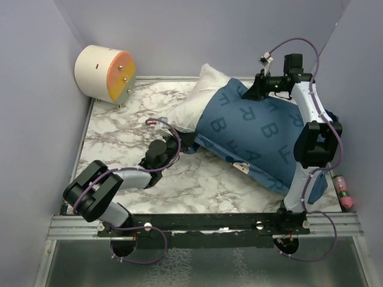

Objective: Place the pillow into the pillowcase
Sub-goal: Stuff the pillow into the pillowcase.

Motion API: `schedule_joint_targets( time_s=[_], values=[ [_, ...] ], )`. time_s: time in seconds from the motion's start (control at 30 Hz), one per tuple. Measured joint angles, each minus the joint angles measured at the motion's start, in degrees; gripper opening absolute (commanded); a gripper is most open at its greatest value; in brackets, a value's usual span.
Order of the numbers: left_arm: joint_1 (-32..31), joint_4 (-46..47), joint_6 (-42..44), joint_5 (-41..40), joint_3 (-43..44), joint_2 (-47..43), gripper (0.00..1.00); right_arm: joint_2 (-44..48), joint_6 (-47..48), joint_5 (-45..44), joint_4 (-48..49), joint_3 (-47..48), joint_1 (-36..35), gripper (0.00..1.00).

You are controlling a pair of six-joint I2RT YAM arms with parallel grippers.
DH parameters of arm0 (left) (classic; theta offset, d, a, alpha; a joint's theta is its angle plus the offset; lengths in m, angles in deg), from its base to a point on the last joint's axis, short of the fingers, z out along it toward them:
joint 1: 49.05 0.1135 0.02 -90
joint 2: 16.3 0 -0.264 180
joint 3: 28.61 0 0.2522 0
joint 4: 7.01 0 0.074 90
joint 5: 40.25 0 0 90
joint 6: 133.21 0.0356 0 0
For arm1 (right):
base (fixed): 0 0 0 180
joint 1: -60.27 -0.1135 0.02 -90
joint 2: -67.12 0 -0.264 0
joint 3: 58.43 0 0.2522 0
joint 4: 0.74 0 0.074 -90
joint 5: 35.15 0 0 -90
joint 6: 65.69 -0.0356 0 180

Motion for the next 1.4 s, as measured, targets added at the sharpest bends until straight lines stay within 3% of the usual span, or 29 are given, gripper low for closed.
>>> schedule_joint_targets(
  time_s=[0.07,0.17,0.3,0.4,0.57,0.7,0.77,0.87,1.03,1.13,1.23,1.4],
  values=[
    [2.36,-5.18,0.94,3.15,2.40,-0.70,0.00,-0.66,0.59,3.17,-1.81,0.22,0.11,0.02],
    [6.32,-11.85,2.56,6.82,6.21,-1.18,0.00,-0.07,0.44,7.69,-2.75,0.28,0.26,0.01],
    [11.91,-19.52,4.48,10.49,12.28,-1.22,0.00,4.20,-8.28,10.08,4.24,-1.22,-0.15,0.01],
    [15.82,-24.04,6.29,11.96,19.65,-0.55,0.00,9.33,-21.14,11.89,16.59,-3.56,-0.26,0.01],
    [21.09,-29.07,10.25,12.85,40.15,4.02,0.00,14.80,-46.29,16.33,49.48,-4.24,-0.63,0.01],
    [22.69,-29.88,12.55,12.98,53.11,7.13,0.00,18.84,-52.72,19.85,66.62,-5.49,-3.21,0.01],
    [23.08,-29.55,13.14,13.00,56.50,8.09,0.00,23.26,-51.58,21.51,70.86,-10.78,-6.47,0.06],
    [23.71,-28.17,13.27,13.11,58.34,9.57,0.00,31.98,-39.45,23.71,64.76,-21.24,-14.38,0.22],
    [23.93,-25.20,11.65,15.54,56.08,13.62,0.00,41.86,-9.88,21.77,40.09,-32.04,-28.65,0.56],
    [23.78,-24.06,9.44,16.04,53.27,15.30,0.00,44.50,0.13,19.02,30.80,-34.36,-30.16,0.74],
    [24.13,-23.45,7.17,15.28,51.34,15.32,0.00,45.09,7.58,14.53,21.99,-31.52,-29.55,0.82],
    [24.41,-22.97,4.92,13.35,50.97,15.30,0.00,48.92,12.96,5.53,12.44,-27.45,-28.81,0.84]
  ],
)
